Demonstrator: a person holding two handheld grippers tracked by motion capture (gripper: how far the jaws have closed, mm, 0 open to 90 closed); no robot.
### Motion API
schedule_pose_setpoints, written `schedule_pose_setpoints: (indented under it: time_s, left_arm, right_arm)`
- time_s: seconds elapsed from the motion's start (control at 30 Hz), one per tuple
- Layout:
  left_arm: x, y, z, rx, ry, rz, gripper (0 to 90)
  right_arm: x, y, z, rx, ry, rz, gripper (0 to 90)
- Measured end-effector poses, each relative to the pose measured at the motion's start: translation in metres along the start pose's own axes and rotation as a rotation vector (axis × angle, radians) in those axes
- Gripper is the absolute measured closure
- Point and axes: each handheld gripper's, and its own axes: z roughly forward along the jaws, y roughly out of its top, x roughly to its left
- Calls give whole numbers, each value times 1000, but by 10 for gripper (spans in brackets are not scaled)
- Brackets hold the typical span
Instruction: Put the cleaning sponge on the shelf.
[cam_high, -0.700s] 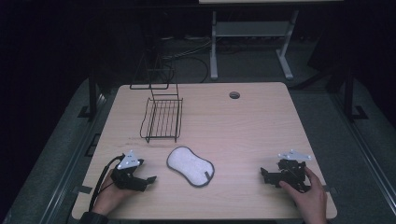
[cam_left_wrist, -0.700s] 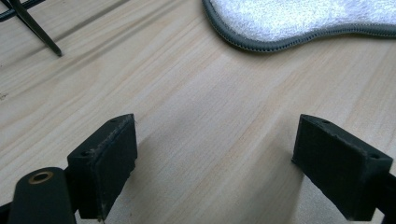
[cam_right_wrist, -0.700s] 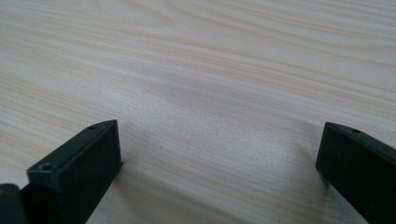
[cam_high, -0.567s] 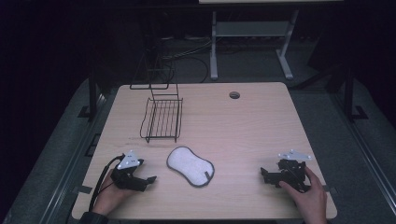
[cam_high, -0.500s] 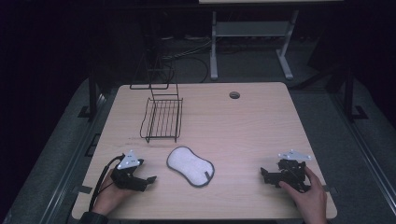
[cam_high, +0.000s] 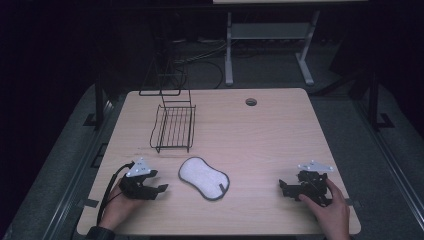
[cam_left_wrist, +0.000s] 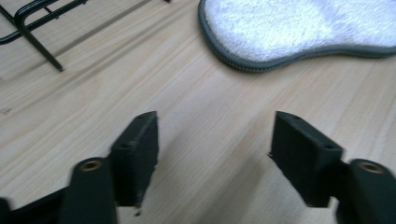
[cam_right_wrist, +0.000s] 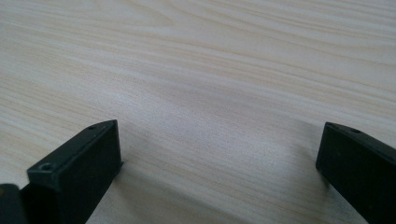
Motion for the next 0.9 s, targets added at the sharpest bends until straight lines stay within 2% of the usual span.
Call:
schedule_pose_setpoints:
  time_s: [0.23,0.4,0.47,0.5,0.53,0.57,0.9]
  left_arm:
    - [3,8,1,6,-28,-28,472]
    - [4,20,1,-1,-47,-36,688]
    - [3,22,1,-6,-49,-40,721]
    - [4,24,1,-9,-55,-38,768]
    - [4,28,1,-11,-69,-37,853]
    - [4,28,1,-11,-69,-37,891]
    - [1,47,4,-25,-78,-24,899]
  right_arm:
    - [0,0,0,0,0,0,0]
    - [0,0,0,0,0,0,0]
    - [0,0,0,0,0,0,0]
    - [0,0,0,0,0,0,0]
    - [0,0,0,0,0,0,0]
    - [0,0,0,0,0,0,0]
    - [0,0,0,0,0,0,0]
